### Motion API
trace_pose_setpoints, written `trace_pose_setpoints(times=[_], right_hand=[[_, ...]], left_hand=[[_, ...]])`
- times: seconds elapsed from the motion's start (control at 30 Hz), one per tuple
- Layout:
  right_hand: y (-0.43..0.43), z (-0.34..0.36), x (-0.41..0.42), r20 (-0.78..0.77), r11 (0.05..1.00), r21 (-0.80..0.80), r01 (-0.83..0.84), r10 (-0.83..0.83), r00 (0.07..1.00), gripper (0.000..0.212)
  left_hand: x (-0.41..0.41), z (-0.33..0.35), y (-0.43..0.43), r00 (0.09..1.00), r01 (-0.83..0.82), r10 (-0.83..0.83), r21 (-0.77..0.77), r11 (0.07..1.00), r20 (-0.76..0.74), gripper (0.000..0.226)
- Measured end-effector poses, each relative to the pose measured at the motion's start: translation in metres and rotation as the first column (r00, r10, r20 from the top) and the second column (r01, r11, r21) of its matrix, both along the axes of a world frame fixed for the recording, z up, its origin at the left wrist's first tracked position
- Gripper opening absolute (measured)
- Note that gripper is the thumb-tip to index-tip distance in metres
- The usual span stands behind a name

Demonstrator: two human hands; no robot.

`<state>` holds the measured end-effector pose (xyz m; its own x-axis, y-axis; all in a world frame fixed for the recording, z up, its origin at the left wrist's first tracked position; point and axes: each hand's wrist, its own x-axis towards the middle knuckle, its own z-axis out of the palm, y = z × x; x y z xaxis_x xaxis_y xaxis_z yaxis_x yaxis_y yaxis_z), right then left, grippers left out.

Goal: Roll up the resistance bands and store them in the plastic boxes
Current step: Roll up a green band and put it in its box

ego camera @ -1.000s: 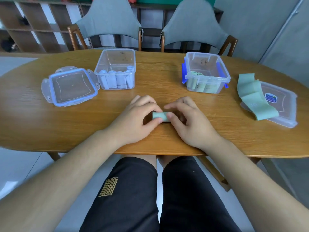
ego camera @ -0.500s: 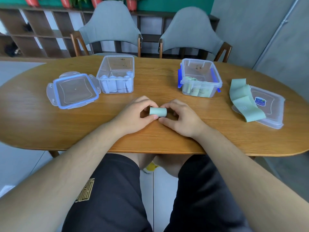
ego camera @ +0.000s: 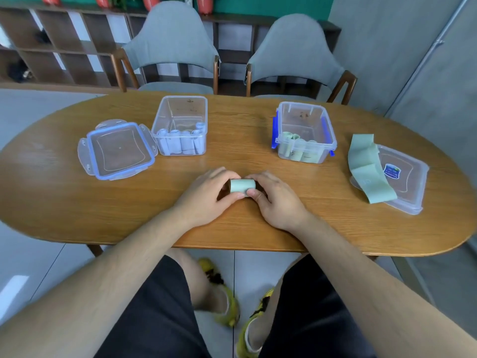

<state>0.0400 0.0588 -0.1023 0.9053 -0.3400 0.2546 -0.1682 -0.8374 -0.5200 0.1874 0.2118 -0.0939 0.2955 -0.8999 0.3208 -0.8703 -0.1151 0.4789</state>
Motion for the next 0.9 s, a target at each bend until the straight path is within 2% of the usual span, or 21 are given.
trace_pose_setpoints(times=[0.2, 0.33, 0.4, 0.57, 0.7, 0.9], right_hand=[[0.003, 0.0, -0.006, 0.036, 0.993, 0.119, -0.012, 0.007, 0.999, 0.034], [0.005, 0.002, -0.008, 0.027, 0.995, 0.086, -0.045, 0.043, 0.999, 0.035], [0.005, 0.003, -0.009, 0.035, 0.997, 0.071, -0.044, 0.041, 0.999, 0.038], [-0.003, 0.002, -0.004, 0.072, 0.972, 0.234, 0.021, -0.038, 0.997, 0.037], [-0.004, -0.002, 0.0, 0.098, 0.954, 0.283, 0.105, -0.137, 0.986, 0.047], [-0.004, -0.002, 0.007, 0.102, 0.949, 0.291, 0.125, -0.161, 0.982, 0.045]], left_hand=[[-0.001, -0.003, 0.003, 1.0, 0.019, -0.019, 0.007, 1.0, -0.005, 0.043], [0.001, -0.005, 0.002, 0.998, 0.052, -0.052, 0.01, 0.999, -0.031, 0.042], [0.001, -0.004, 0.001, 0.993, 0.05, -0.049, 0.004, 0.999, -0.105, 0.041], [-0.005, 0.005, -0.019, 0.943, 0.02, -0.013, 0.016, 1.0, -0.333, 0.037], [-0.008, 0.003, -0.035, 0.9, -0.033, 0.048, 0.043, 0.999, -0.434, 0.029], [-0.012, 0.0, -0.041, 0.906, -0.149, 0.14, 0.008, 0.989, -0.399, 0.034]])
